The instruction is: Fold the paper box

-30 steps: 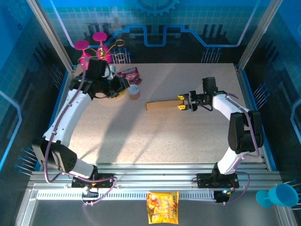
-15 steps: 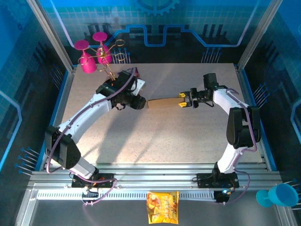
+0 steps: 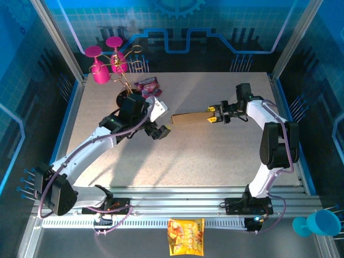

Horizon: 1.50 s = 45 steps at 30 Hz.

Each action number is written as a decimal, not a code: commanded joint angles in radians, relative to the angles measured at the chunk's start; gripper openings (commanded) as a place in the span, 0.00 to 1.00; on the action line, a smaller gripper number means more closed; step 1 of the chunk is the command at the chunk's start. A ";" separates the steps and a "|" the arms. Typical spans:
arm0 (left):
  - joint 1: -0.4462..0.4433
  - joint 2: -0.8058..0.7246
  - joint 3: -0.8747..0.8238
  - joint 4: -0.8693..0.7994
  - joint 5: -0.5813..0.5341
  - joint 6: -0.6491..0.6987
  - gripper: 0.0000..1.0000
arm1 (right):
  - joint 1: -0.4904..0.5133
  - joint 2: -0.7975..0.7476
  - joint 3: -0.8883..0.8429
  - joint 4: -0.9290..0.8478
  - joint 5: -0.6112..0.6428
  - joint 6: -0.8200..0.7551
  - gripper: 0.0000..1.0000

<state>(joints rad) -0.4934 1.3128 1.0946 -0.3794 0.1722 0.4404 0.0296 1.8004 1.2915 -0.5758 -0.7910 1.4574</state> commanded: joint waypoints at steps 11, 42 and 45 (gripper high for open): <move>-0.010 0.263 0.033 0.296 -0.026 0.231 0.99 | -0.016 0.038 0.017 -0.096 0.037 -0.028 0.24; 0.003 0.456 0.102 0.339 0.096 0.133 0.70 | -0.026 0.121 0.116 -0.118 0.030 -0.044 0.25; 0.003 0.451 0.096 0.334 0.103 0.130 0.69 | -0.025 0.129 0.128 -0.116 0.029 -0.044 0.28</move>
<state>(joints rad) -0.4946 1.7554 1.1759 -0.0246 0.2260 0.5751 0.0219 1.8900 1.4063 -0.6399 -0.8165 1.4162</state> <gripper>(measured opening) 0.697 0.322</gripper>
